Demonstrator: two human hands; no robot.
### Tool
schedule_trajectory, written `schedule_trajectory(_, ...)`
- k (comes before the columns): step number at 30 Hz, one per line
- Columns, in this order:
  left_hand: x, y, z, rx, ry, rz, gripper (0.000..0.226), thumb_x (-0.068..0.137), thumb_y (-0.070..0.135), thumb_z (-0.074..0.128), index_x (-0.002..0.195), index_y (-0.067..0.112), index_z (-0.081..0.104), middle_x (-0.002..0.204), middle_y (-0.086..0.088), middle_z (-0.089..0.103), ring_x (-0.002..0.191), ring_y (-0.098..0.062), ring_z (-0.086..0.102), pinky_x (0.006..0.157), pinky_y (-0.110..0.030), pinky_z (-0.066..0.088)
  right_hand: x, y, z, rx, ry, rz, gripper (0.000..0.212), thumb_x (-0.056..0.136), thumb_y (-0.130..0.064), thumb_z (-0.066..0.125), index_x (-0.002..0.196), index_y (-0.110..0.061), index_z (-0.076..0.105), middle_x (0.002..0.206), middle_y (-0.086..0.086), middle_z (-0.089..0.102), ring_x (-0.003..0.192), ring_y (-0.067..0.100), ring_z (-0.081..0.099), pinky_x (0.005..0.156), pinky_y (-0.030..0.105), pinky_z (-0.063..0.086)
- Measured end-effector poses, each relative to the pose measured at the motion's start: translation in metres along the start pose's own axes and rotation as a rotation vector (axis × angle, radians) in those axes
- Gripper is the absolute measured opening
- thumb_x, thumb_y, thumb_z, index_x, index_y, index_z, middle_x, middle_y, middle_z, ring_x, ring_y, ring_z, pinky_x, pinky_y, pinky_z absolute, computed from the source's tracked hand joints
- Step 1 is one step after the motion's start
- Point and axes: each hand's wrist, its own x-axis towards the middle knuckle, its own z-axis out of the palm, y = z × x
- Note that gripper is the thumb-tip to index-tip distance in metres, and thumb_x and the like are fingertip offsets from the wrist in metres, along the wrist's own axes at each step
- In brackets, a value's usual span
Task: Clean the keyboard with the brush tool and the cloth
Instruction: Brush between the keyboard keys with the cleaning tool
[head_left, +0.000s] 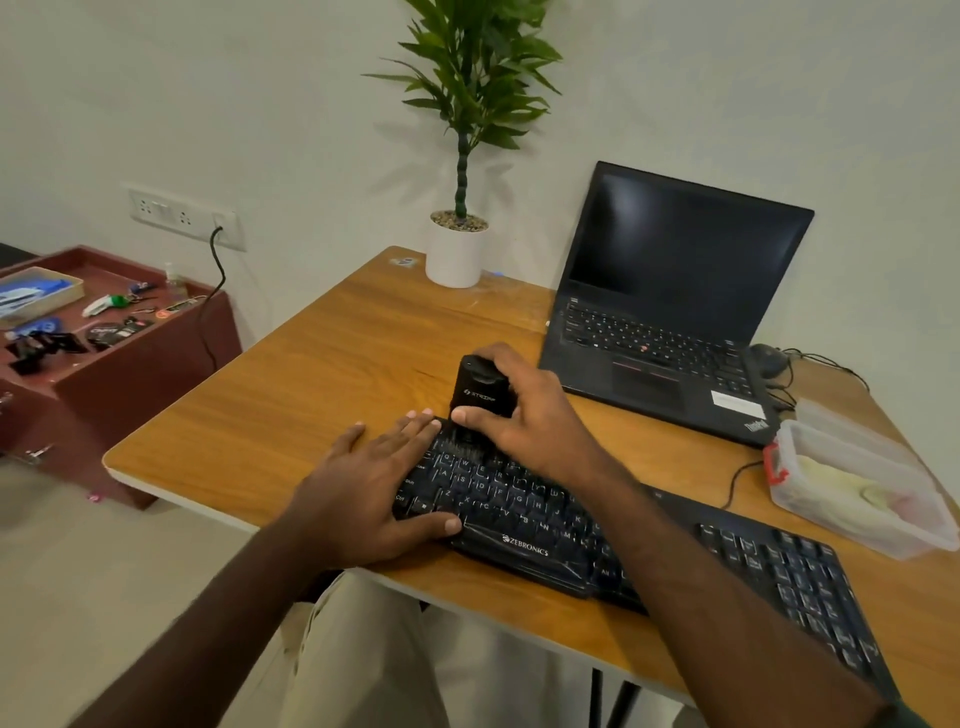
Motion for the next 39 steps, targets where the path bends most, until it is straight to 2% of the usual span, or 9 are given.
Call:
schedule_trajectory(5, 0.0, -0.001, -0.001, -0.02, -0.03, -0.021, 0.115, 0.068, 0.099, 0.016, 0.158, 0.03, -0.002, 0.163, 0.016, -0.005, 0.149, 0.001, 0.003, 0.124, -0.044, 0.001, -0.013, 0.011, -0.03, -0.046, -0.115, 0.054, 0.044, 0.085, -0.022, 0.08, 0.122, -0.028, 0.056, 0.107, -0.004, 0.065, 0.1, 0.011, 0.067, 0.084, 0.035, 0.061)
schedule_trajectory(9, -0.001, -0.002, -0.001, -0.031, -0.023, -0.022, 0.116, 0.067, 0.1, 0.018, 0.158, 0.031, -0.002, 0.163, 0.017, -0.004, 0.148, 0.002, 0.006, 0.124, -0.042, 0.001, -0.015, 0.011, -0.061, -0.168, -0.222, 0.093, 0.042, 0.083, -0.022, 0.081, 0.117, -0.028, 0.058, 0.103, -0.005, 0.065, 0.097, 0.011, 0.065, 0.083, 0.037, 0.058)
schedule_trajectory(15, 0.0, -0.001, 0.0, -0.026, -0.031, -0.023, 0.114, 0.067, 0.099, 0.019, 0.157, 0.034, -0.003, 0.163, 0.018, -0.004, 0.146, 0.002, 0.012, 0.124, -0.04, 0.0, -0.015, 0.0, -0.031, -0.084, -0.018, 0.01, 0.048, 0.085, -0.026, 0.079, 0.125, -0.031, 0.052, 0.109, -0.003, 0.064, 0.099, 0.011, 0.067, 0.08, 0.032, 0.061)
schedule_trajectory(18, 0.0, 0.0, -0.002, -0.027, -0.036, -0.022, 0.114, 0.067, 0.099, 0.019, 0.157, 0.034, -0.003, 0.162, 0.019, -0.004, 0.146, 0.0, 0.016, 0.124, -0.04, 0.001, -0.02, 0.005, -0.022, -0.091, -0.055, -0.01, 0.047, 0.086, -0.025, 0.078, 0.124, -0.032, 0.052, 0.109, -0.004, 0.065, 0.1, 0.011, 0.067, 0.08, 0.035, 0.062)
schedule_trajectory(24, 0.0, -0.001, -0.001, -0.019, -0.035, -0.024, 0.114, 0.066, 0.1, 0.015, 0.157, 0.035, -0.003, 0.162, 0.02, -0.004, 0.147, 0.001, 0.016, 0.124, -0.04, 0.003, -0.028, 0.013, -0.064, -0.193, -0.176, 0.051, 0.044, 0.083, -0.022, 0.081, 0.12, -0.027, 0.058, 0.103, -0.006, 0.066, 0.094, 0.009, 0.066, 0.079, 0.031, 0.059)
schedule_trajectory(26, 0.0, -0.001, -0.001, -0.016, -0.029, -0.025, 0.116, 0.064, 0.101, 0.013, 0.157, 0.034, -0.002, 0.162, 0.02, -0.004, 0.147, 0.001, 0.016, 0.124, -0.04, 0.003, -0.029, 0.013, -0.074, -0.226, -0.147, 0.047, 0.043, 0.082, -0.021, 0.081, 0.118, -0.028, 0.058, 0.101, -0.006, 0.066, 0.093, 0.01, 0.066, 0.078, 0.032, 0.058)
schedule_trajectory(30, 0.0, -0.001, -0.001, -0.021, -0.026, -0.023, 0.116, 0.064, 0.101, 0.013, 0.157, 0.035, -0.003, 0.161, 0.02, -0.004, 0.146, 0.001, 0.017, 0.124, -0.039, 0.002, -0.04, 0.012, -0.059, -0.081, 0.024, 0.022, 0.043, 0.084, -0.021, 0.081, 0.118, -0.028, 0.056, 0.104, -0.006, 0.064, 0.094, 0.007, 0.066, 0.073, 0.023, 0.057)
schedule_trajectory(34, 0.0, -0.001, -0.001, -0.016, -0.038, -0.027, 0.115, 0.064, 0.101, 0.013, 0.157, 0.035, -0.004, 0.161, 0.021, -0.005, 0.145, 0.0, 0.017, 0.124, -0.038, 0.001, -0.055, 0.02, -0.051, -0.05, 0.013, 0.024, 0.044, 0.085, -0.02, 0.081, 0.12, -0.027, 0.055, 0.106, -0.005, 0.064, 0.094, 0.005, 0.067, 0.068, 0.022, 0.058)
schedule_trajectory(39, 0.0, -0.001, 0.0, -0.017, -0.031, -0.031, 0.115, 0.064, 0.101, 0.014, 0.157, 0.035, -0.002, 0.161, 0.021, -0.003, 0.146, -0.001, 0.018, 0.124, -0.038, 0.002, -0.058, 0.021, -0.087, -0.198, -0.014, 0.066, 0.045, 0.083, -0.019, 0.082, 0.119, -0.027, 0.055, 0.103, -0.007, 0.064, 0.09, 0.002, 0.065, 0.071, 0.02, 0.053)
